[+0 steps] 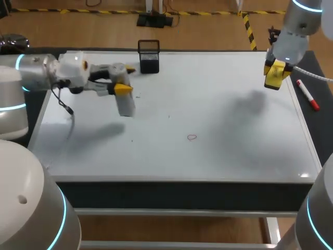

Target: Pick up the inspection probe, press it on each red-marked spot on the whiteboard one by one, put down the probe, pick up the eraser, and wipe off all the red marks.

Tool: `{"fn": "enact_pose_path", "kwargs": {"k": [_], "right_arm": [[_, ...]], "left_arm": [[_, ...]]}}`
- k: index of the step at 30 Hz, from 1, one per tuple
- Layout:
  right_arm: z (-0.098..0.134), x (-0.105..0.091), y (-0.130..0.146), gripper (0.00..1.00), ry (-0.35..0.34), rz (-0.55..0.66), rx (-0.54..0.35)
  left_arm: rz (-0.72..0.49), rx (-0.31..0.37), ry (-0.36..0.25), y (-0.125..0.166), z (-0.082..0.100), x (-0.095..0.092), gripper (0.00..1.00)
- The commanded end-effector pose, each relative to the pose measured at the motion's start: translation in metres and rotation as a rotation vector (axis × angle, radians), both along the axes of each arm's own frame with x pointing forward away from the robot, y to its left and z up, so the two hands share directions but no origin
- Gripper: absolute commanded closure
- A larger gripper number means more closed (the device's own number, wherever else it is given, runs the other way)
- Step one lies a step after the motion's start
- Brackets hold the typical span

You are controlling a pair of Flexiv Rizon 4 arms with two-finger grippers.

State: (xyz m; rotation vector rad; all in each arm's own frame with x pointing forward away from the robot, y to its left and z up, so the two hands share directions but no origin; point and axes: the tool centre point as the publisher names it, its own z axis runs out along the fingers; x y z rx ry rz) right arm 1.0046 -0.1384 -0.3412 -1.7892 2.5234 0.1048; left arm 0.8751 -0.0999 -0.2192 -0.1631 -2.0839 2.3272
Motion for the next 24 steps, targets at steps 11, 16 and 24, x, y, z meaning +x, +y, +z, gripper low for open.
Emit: {"fn": "enact_pose_path", "kwargs": {"k": [11,16,24], "right_arm": [[0.001,0.0,-0.001,1.0,0.001,0.003,-0.004],[0.001,0.0,-0.001,1.0,0.001,0.003,-0.004],[0.001,0.0,-0.001,1.0,0.001,0.003,-0.004]], "left_arm": [[-0.251,0.014,0.066,-0.118,-0.01,-0.046,1.0],[-0.297,0.0,0.082,-0.151,-0.018,-0.054,1.0],[-0.328,0.013,0.085,-0.19,-0.03,-0.057,1.0]]}}
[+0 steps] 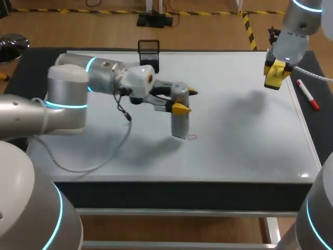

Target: Pick up the inspection probe, press it on each red-marked spot on the whiteboard one by one, put down the probe, pick up the eraser, and wipe off all the red marks.

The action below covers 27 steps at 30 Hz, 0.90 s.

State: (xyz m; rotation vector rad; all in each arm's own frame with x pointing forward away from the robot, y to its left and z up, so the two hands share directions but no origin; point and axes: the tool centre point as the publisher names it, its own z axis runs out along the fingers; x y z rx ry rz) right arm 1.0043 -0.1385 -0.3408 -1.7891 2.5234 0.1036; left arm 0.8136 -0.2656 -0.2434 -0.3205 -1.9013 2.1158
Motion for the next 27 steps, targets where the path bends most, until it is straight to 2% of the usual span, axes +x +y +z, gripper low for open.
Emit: {"fn": "enact_pose_path", "kwargs": {"k": [1,11,18,27], "right_arm": [[0.001,0.001,-0.001,1.0,0.001,0.003,-0.003],[0.001,0.001,-0.001,1.0,0.001,0.003,-0.003],[0.001,0.001,-0.001,1.0,0.001,0.003,-0.003],[0.001,0.001,-0.001,1.0,0.001,0.003,-0.003]], "left_arm": [[-0.054,-0.006,-0.004,-0.027,-0.007,0.005,1.0],[-0.083,-0.026,-0.031,-0.04,-0.018,0.01,1.0],[-0.079,-0.02,-0.016,-0.04,-0.026,0.017,1.0],[-0.081,-0.011,-0.006,-0.039,-0.029,0.016,1.0]]}}
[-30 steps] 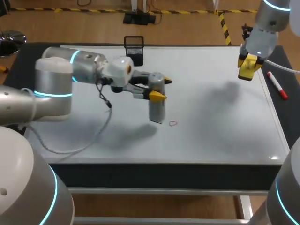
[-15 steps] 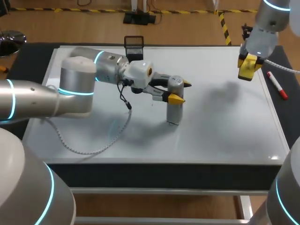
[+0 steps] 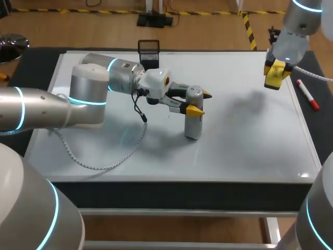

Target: Pick up the inspection probe, press it on each red-marked spot on the whiteboard one by one, put down the probe, pick up the eraser, and wipe off all the red marks.

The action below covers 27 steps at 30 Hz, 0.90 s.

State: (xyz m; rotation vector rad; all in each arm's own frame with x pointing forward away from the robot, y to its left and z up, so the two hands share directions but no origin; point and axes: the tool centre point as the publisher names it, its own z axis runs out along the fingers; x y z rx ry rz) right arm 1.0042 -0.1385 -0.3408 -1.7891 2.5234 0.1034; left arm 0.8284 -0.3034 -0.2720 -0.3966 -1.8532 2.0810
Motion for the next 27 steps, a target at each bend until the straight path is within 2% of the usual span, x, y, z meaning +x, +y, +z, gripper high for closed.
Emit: {"fn": "enact_pose_path", "kwargs": {"k": [1,21,27], "right_arm": [[0.001,0.001,-0.001,1.0,0.001,0.003,-0.003],[0.001,0.001,-0.001,1.0,0.001,0.003,-0.003],[0.001,0.001,-0.001,1.0,0.001,0.003,-0.003]], "left_arm": [[-0.007,0.002,0.003,-0.001,-0.001,0.001,1.0],[-0.015,0.012,0.0,-0.001,-0.004,-0.002,1.0],[0.017,0.028,0.003,0.014,0.006,0.004,1.0]]}}
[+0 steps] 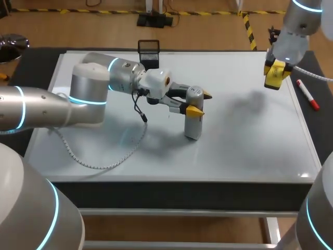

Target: Pick up the inspection probe, press it on each red-marked spot on the whiteboard one by one, put down the probe, pick up the eraser, and wipe off all the red marks.

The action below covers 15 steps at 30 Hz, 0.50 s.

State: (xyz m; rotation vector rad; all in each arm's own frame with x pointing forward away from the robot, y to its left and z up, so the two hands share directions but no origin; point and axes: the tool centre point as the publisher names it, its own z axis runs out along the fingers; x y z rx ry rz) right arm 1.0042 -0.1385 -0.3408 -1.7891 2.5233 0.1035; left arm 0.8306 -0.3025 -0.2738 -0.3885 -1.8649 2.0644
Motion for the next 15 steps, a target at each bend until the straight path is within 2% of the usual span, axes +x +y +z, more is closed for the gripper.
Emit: {"fn": "enact_pose_path", "kwargs": {"k": [1,7,10,15], "right_arm": [[0.001,0.001,-0.001,1.0,0.001,0.003,-0.003],[0.001,0.001,-0.001,1.0,0.001,0.003,-0.003],[0.001,0.001,-0.001,1.0,0.001,0.003,-0.003],[0.001,0.001,-0.001,1.0,0.001,0.003,-0.003]], "left_arm": [[0.03,0.014,-0.006,0.019,0.01,0.005,1.0],[0.116,0.022,-0.048,0.073,0.027,0.034,1.0],[0.166,0.056,-0.076,0.105,0.034,0.05,1.0],[0.252,0.054,-0.094,0.156,0.042,0.071,1.0]]}}
